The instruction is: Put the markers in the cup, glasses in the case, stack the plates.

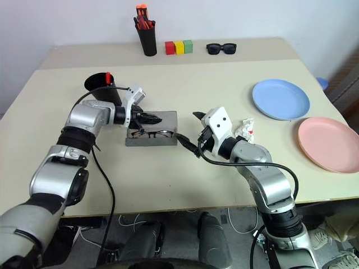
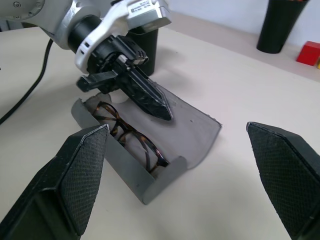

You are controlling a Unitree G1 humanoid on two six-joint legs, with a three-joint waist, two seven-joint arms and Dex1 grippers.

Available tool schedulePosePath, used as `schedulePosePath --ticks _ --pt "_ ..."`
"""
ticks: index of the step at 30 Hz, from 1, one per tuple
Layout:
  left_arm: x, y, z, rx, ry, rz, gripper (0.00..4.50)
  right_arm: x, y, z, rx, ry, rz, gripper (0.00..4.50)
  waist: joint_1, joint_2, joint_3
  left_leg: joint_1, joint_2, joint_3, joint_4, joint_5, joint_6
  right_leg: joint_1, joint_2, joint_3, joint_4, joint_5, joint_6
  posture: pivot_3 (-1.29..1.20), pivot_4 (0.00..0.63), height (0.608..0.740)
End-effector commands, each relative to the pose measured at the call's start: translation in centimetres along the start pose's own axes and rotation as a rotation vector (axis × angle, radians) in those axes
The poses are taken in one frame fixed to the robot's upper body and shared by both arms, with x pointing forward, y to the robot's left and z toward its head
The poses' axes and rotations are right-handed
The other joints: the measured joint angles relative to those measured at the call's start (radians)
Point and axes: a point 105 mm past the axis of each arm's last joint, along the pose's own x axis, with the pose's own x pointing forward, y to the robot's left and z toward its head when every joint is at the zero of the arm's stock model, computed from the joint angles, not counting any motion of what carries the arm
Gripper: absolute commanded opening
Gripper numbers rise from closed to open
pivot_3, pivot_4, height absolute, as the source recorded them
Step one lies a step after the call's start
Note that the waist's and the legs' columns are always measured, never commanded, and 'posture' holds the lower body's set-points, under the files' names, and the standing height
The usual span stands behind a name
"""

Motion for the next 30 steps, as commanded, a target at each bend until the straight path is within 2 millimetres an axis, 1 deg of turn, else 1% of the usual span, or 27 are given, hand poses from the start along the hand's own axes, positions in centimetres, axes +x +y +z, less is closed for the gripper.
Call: schedulePosePath --ticks 1,3,4,5,6,7,9,13,17,20,25,28,30 --pt "-0.8 0.7 5.2 0.158 -0.184 0.135 0.07 0.2 0.2 1.3 -0.033 -0.052 0.008 4.5 0.001 0.0 0.0 0.0 0.0 0.0 0.0 0.0 0.0 0.0 0.0 0.0 0.0 0.0 0.0 0.0 0.15 0.74" --pt "-0.6 1.4 5.5 0.178 -0.204 0.19 0.07 0.2 0.1 1.3 -0.034 -0.052 0.009 4.5 0.0 0.0 0.0 0.0 0.0 0.0 0.0 0.0 0.0 0.0 0.0 0.0 0.0 0.0 0.0 0.0 0.15 0.74" --pt "-0.4 1.5 5.1 0.188 -0.19 0.196 0.07 0.2 0.1 1.3 -0.035 -0.052 0.008 4.5 -0.001 0.0 0.0 0.0 0.0 0.0 0.0 0.0 0.0 0.0 0.0 0.0 0.0 0.0 0.0 0.0 0.15 0.74" --pt "0.0 1.6 4.5 0.176 -0.174 0.197 0.07 0.2 0.1 1.3 -0.037 -0.053 0.008 4.5 -0.001 0.0 0.0 0.0 0.0 0.0 0.0 0.0 0.0 0.0 0.0 0.0 0.0 0.0 0.0 0.0 0.15 0.74" --pt "0.5 1.7 3.8 0.124 -0.163 0.19 0.07 0.3 0.0 1.3 -0.039 -0.054 0.008 4.5 -0.002 0.0 0.0 0.001 0.0 0.0 0.0 0.0 0.0 0.0 0.0 0.0 0.0 0.0 0.0 0.0 0.15 0.74" --pt "1.1 1.7 2.8 0.1 -0.132 0.179 0.07 0.3 0.0 1.3 -0.039 -0.054 0.007 4.5 -0.002 0.0 0.0 0.001 0.0 0.0 0.0 0.0 0.0 0.0 0.0 0.0 0.0 0.0 0.0 0.0 0.15 0.74" --pt "1.9 1.6 1.7 0.109 -0.093 0.169 0.07 0.4 -0.1 1.4 -0.041 -0.056 0.005 4.5 -0.003 0.0 0.0 0.001 0.0 0.0 0.0 0.0 0.0 0.0 0.0 0.0 0.0 0.0 0.0 0.0 0.15 0.74" --pt "2.6 1.1 1.6 0.048 -0.076 0.125 0.07 0.3 0.0 1.3 -0.043 -0.054 0.001 4.5 -0.003 0.0 0.0 0.0 0.0 0.0 0.0 0.0 0.0 0.0 0.0 0.0 0.0 0.0 0.0 0.0 0.15 0.74" --pt "2.2 1.1 2.1 0.094 -0.044 0.109 0.07 0.3 0.0 1.3 -0.051 -0.049 -0.004 4.5 -0.003 0.0 0.0 0.0 0.0 0.0 0.0 0.0 0.0 0.0 0.0 0.0 0.0 0.0 0.0 0.0 0.15 0.74" --pt "1.7 1.1 2.1 0.091 -0.024 0.088 0.07 0.3 0.0 1.4 -0.053 -0.055 -0.008 4.5 -0.004 0.0 0.0 0.0 0.0 0.0 0.0 0.0 0.0 0.0 0.0 0.0 0.0 0.0 0.0 0.0 0.15 0.74" --pt "0.8 0.3 2.7 0.029 -0.014 0.012 0.07 0.5 0.0 1.3 -0.056 -0.052 -0.011 4.5 -0.006 0.0 0.0 0.001 0.0 0.0 0.0 0.0 0.0 0.0 0.0 0.0 0.0 0.0 0.0 0.0 0.15 0.74" --pt "0.2 -0.4 2.2 0.0 0.015 -0.048 0.07 0.6 0.0 1.2 -0.061 -0.05 -0.012 4.5 -0.006 0.0 0.0 0.0 0.0 0.0 0.0 0.0 0.0 0.0 0.0 0.0 0.001 0.0 0.0 0.0 0.15 0.74" --pt "-0.2 -0.8 1.2 -0.016 0.049 -0.072 0.07 0.6 -0.2 1.3 -0.064 -0.052 -0.016 4.5 -0.008 0.0 0.0 0.0 0.0 0.0 0.0 0.0 0.0 0.0 0.0 0.0 0.001 0.0 0.0 0.0 0.15 0.74"
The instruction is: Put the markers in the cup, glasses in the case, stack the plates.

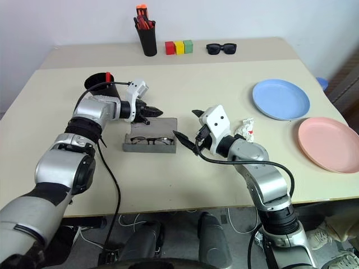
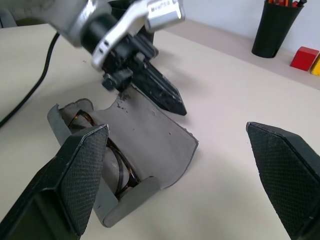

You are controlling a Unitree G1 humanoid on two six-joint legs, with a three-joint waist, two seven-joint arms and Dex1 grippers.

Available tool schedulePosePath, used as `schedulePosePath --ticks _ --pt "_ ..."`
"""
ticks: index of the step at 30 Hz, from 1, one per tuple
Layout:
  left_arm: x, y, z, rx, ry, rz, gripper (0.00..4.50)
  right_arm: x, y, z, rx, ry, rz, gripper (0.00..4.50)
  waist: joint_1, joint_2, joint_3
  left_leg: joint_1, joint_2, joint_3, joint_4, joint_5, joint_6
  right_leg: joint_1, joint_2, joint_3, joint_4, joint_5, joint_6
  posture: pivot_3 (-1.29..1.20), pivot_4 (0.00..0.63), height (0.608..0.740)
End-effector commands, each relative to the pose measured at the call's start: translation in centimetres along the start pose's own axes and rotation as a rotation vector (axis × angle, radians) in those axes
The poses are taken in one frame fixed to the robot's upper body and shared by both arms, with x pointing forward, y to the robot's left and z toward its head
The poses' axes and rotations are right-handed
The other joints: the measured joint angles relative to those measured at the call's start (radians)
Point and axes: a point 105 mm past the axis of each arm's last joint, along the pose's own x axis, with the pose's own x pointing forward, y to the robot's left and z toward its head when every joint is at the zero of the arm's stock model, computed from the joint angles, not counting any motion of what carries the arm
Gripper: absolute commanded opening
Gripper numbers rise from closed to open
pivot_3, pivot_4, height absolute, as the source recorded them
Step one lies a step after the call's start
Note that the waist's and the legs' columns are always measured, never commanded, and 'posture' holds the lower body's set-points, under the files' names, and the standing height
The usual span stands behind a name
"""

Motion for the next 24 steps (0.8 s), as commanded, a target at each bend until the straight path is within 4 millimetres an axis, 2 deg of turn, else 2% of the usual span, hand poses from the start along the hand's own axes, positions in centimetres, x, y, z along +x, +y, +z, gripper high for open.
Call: schedulePosePath --ticks 1,7,12,15,19,24 --pt "-0.9 -0.9 -0.6 0.004 0.029 -0.051 0.07 0.1 -0.2 1.4 -0.034 -0.052 -0.004 4.5 -0.001 0.0 0.0 0.0 0.0 0.0 0.0 0.0 0.0 0.0 0.0 0.0 0.001 0.0 0.0 0.0 0.15 0.74" --pt "-2.4 -2.0 -1.8 -0.029 0.056 -0.089 0.07 0.1 -0.1 1.3 -0.04 -0.052 -0.004 4.5 -0.002 0.0 0.0 0.001 0.0 0.0 0.0 0.0 0.0 0.0 0.0 0.0 0.003 0.0 0.0 0.0 0.15 0.74" --pt "-2.8 -1.8 -0.7 -0.036 -0.001 -0.055 0.07 0.1 -0.1 1.2 -0.038 -0.048 -0.004 4.5 0.002 0.0 0.0 0.001 0.0 0.0 0.0 0.0 0.0 0.0 0.0 0.0 0.003 0.0 0.0 0.0 0.15 0.74" --pt "-2.9 -3.1 -1.4 -0.032 0.042 -0.116 0.07 0.2 -0.1 1.2 -0.039 -0.049 -0.007 4.5 0.0 0.0 0.0 0.001 0.0 0.0 0.0 0.0 0.0 0.0 0.0 0.0 0.003 0.0 0.0 0.0 0.15 0.74" --pt "-3.2 -3.4 -2.6 -0.047 0.073 -0.118 0.07 0.1 -0.2 1.2 -0.041 -0.046 -0.013 4.5 0.0 0.0 0.0 0.001 0.0 0.0 0.0 0.0 0.0 0.0 0.0 0.0 0.003 0.0 0.0 0.0 0.15 0.74" --pt "-3.7 -4.8 -3.3 -0.046 0.095 -0.156 0.07 0.1 -0.1 1.2 -0.045 -0.046 -0.014 4.5 0.002 0.0 0.0 0.001 0.0 0.0 0.0 0.0 0.0 0.0 0.0 0.0 0.003 0.0 0.0 0.0 0.15 0.74"
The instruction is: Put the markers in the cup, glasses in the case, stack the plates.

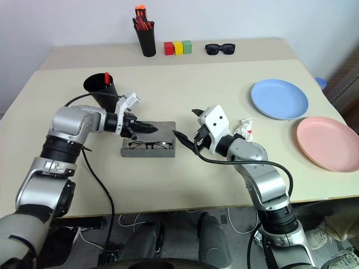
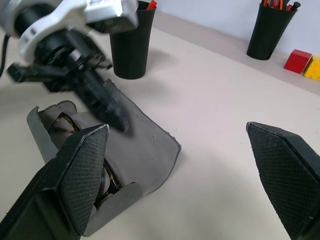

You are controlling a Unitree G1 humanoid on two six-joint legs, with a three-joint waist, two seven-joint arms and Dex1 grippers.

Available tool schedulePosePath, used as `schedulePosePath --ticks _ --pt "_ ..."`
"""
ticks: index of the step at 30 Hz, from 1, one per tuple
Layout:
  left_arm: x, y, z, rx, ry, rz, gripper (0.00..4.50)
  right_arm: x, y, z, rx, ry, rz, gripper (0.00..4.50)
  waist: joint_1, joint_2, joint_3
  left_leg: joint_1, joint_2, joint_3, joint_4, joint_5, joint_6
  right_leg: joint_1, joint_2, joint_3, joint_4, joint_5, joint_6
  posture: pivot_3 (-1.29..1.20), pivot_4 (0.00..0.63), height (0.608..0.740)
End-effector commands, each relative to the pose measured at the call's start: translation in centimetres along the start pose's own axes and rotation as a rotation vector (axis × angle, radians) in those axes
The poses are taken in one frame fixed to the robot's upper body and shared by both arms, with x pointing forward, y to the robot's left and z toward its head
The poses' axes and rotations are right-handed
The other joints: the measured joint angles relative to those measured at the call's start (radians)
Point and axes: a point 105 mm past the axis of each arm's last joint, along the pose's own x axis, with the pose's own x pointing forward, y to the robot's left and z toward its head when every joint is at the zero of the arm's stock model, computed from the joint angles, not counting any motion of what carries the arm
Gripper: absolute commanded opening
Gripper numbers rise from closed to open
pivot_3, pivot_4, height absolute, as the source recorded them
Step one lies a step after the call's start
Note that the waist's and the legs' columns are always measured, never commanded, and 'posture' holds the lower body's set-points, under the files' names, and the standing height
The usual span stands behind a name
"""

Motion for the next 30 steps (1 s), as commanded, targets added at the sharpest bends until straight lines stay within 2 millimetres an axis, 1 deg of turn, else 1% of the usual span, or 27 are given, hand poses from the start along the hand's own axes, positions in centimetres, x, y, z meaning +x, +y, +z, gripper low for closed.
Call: schedulePosePath --ticks 1,2,4,6,8,9,11,14,16,17,18,19,22,24,28,30 --pt "-0.7 -1.1 1.1 0.077 -0.036 -0.001 0.07 0.1 0.1 1.2 -0.026 -0.048 -0.001 4.5 0.002 0.0 0.0 0.0 0.0 0.0 0.0 0.0 0.0 0.0 0.0 0.0 0.0 0.0 0.0 0.0 0.15 0.74" --pt "-0.7 -0.9 1.9 0.106 -0.078 0.024 0.07 0.1 0.1 1.2 -0.026 -0.048 -0.001 4.5 0.002 0.0 0.0 0.0 0.0 0.0 0.0 0.0 0.0 0.0 0.0 0.0 0.0 0.0 0.0 0.0 0.15 0.74" --pt "-1.0 -0.2 4.1 0.141 -0.189 0.1 0.07 0.1 0.2 1.2 -0.026 -0.048 0.002 4.5 0.006 0.0 0.0 0.0 0.0 0.0 0.0 0.0 0.0 0.0 0.0 0.0 0.0 0.0 0.0 0.0 0.15 0.74" --pt "-1.7 0.5 6.1 0.181 -0.289 0.177 0.07 0.2 0.2 1.1 -0.026 -0.048 0.003 4.5 0.007 0.0 0.0 0.0 0.0 0.0 0.0 0.0 -0.001 0.0 0.0 0.0 0.0 0.0 0.0 0.0 0.15 0.74" --pt "-2.2 1.0 6.9 0.225 -0.334 0.226 0.07 0.2 0.2 1.1 -0.027 -0.048 0.004 4.5 0.004 0.0 0.0 0.0 0.0 0.0 0.0 0.001 -0.001 0.0 0.0 0.0 0.0 0.0 0.0 0.0 0.15 0.74" --pt "-2.4 1.5 7.0 0.203 -0.35 0.256 0.07 0.3 0.2 1.2 -0.026 -0.049 0.007 4.5 0.001 0.0 0.0 0.0 0.0 0.0 0.0 0.001 -0.001 0.0 0.0 0.0 0.0 0.0 0.0 0.0 0.15 0.74" --pt "-2.3 2.3 6.2 0.187 -0.334 0.291 0.07 0.3 0.2 1.2 -0.032 -0.049 0.012 4.5 0.001 0.0 0.0 0.001 0.0 0.0 -0.001 0.001 -0.001 0.0 0.0 0.0 0.0 0.0 0.0 0.0 0.15 0.74" --pt "-1.9 3.1 5.0 0.17 -0.29 0.311 0.07 0.5 0.1 1.2 -0.031 -0.052 0.015 4.5 0.002 0.0 0.0 0.001 0.0 0.0 -0.001 0.001 -0.001 0.0 0.0 0.0 0.0 0.0 0.0 0.0 0.15 0.74" --pt "-1.4 3.8 3.6 0.151 -0.221 0.301 0.07 0.6 0.2 1.3 -0.028 -0.059 0.021 4.5 0.002 0.0 0.0 0.001 0.0 0.0 -0.001 0.001 -0.001 0.0 0.0 0.0 0.0 0.0 0.0 0.0 0.15 0.74" --pt "-1.2 4.0 3.2 0.143 -0.202 0.296 0.07 0.7 0.2 1.4 -0.027 -0.06 0.024 4.5 0.002 0.0 0.0 0.001 0.0 0.0 -0.001 0.001 -0.001 0.0 0.0 0.0 0.0 0.0 0.0 0.0 0.15 0.74" --pt "-1.1 4.0 3.1 0.164 -0.187 0.285 0.07 0.7 0.3 1.4 -0.028 -0.06 0.027 4.5 0.003 0.0 0.0 0.0 0.0 0.0 0.0 0.001 -0.001 0.0 0.0 0.0 0.0 0.0 0.0 0.0 0.15 0.74" --pt "-1.1 4.1 3.5 0.201 -0.193 0.286 0.07 0.7 0.4 1.3 -0.027 -0.059 0.029 4.5 0.003 0.0 0.0 0.001 0.0 0.0 0.0 0.001 -0.001 0.0 0.0 0.0 0.0 0.0 0.0 0.0 0.15 0.74" --pt "-1.4 4.1 4.8 0.221 -0.205 0.274 0.07 0.6 0.6 1.2 -0.03 -0.053 0.03 4.5 0.006 0.0 0.0 0.0 0.0 0.0 0.0 0.001 -0.001 0.0 0.0 0.0 0.0 0.0 0.0 0.0 0.15 0.74" --pt "-1.5 4.3 4.7 0.242 -0.171 0.269 0.07 0.5 0.5 1.1 -0.033 -0.051 0.025 4.5 0.005 0.0 0.0 0.0 0.0 0.0 0.0 0.001 -0.001 0.0 0.0 0.0 -0.001 0.0 0.0 0.0 0.15 0.74" --pt "-1.4 4.9 3.7 0.256 -0.117 0.258 0.07 0.3 0.3 1.2 -0.032 -0.052 0.013 4.5 -0.001 0.0 0.0 0.0 0.0 0.0 0.0 0.001 -0.001 0.0 0.0 0.0 -0.001 0.0 0.0 0.0 0.15 0.74" --pt "-1.3 5.3 3.1 0.228 -0.095 0.259 0.07 0.2 0.3 1.2 -0.033 -0.051 0.01 4.5 -0.001 0.0 0.0 0.0 0.0 0.0 -0.001 0.001 -0.001 0.0 0.0 0.0 0.0 0.0 0.0 0.0 0.15 0.74"
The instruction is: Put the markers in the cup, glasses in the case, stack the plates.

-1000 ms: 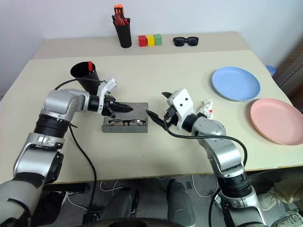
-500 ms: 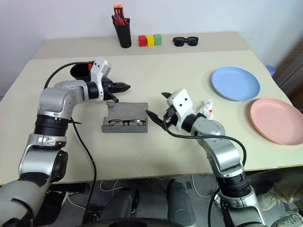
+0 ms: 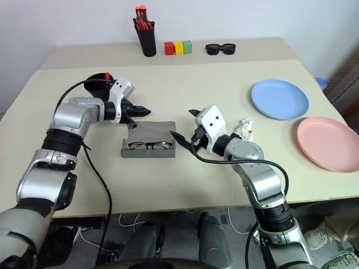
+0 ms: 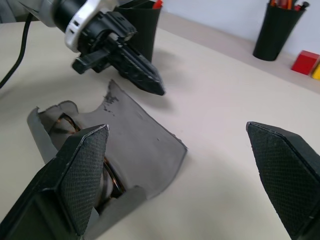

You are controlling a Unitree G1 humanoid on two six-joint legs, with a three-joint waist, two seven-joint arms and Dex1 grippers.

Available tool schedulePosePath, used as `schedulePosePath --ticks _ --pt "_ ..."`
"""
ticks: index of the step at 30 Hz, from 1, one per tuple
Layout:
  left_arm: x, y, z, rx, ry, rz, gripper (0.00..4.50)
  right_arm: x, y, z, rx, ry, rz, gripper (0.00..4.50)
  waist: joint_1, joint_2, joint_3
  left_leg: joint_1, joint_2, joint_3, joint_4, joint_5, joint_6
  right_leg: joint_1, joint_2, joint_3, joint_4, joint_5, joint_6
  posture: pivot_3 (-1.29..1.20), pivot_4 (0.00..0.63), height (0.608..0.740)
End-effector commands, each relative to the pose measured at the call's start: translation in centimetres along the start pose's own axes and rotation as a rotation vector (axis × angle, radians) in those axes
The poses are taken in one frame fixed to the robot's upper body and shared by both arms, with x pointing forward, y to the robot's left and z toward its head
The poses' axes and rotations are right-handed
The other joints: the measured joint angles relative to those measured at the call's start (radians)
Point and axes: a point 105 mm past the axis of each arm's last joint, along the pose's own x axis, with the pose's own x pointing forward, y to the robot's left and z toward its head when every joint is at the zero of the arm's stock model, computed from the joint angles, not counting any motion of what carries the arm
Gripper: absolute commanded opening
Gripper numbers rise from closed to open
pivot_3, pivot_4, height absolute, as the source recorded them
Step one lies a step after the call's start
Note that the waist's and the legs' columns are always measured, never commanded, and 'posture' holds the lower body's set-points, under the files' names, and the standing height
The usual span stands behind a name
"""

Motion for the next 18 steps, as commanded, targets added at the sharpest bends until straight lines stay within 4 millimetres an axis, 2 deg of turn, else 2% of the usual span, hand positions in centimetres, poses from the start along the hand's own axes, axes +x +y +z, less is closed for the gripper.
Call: schedulePosePath --ticks 1,5,8,11,15,18 --pt "-0.2 0.2 -0.2 -0.017 0.024 -0.015 0.07 -0.3 0.0 1.4 -0.028 -0.052 -0.007 4.5 0.001 0.0 0.0 0.0 0.0 0.0 0.0 0.0 0.0 0.0 0.0 0.0 0.0 0.0 0.0 0.0 0.15 0.74" --pt "-0.3 -0.8 -0.9 -0.09 0.058 -0.095 0.07 -0.4 0.0 1.4 -0.027 -0.052 -0.009 4.5 0.001 0.0 0.0 0.0 0.0 0.0 0.0 0.0 0.0 0.0 0.0 0.0 0.0 0.0 0.0 0.0 0.15 0.74" --pt "-0.8 -1.8 -0.3 -0.12 0.053 -0.166 0.07 -0.4 0.0 1.4 -0.03 -0.05 -0.011 4.5 0.0 0.0 0.0 0.0 0.0 0.0 0.0 0.0 0.0 0.0 0.0 0.0 0.0 0.0 0.0 0.0 0.15 0.74" --pt "-1.5 -2.7 -0.5 -0.094 0.086 -0.225 0.07 -0.4 0.0 1.4 -0.033 -0.049 -0.01 4.5 -0.001 0.0 0.0 0.0 0.0 0.0 0.0 0.0 0.0 0.0 0.0 0.0 0.001 0.0 0.0 0.0 0.15 0.74" --pt "-2.6 -4.4 -2.2 -0.065 0.156 -0.302 0.07 -0.5 -0.1 1.4 -0.035 -0.047 -0.012 4.5 -0.003 0.0 0.0 0.0 0.0 0.0 0.0 0.0 0.0 0.0 0.0 0.0 0.001 0.0 0.0 0.0 0.15 0.74" --pt "-3.1 -5.2 -2.8 -0.054 0.168 -0.309 0.07 -0.5 -0.2 1.3 -0.034 -0.044 -0.014 4.5 0.0 0.0 0.0 0.0 0.0 0.0 0.0 0.0 0.0 0.0 0.0 0.0 0.001 0.0 0.0 0.0 0.15 0.74"
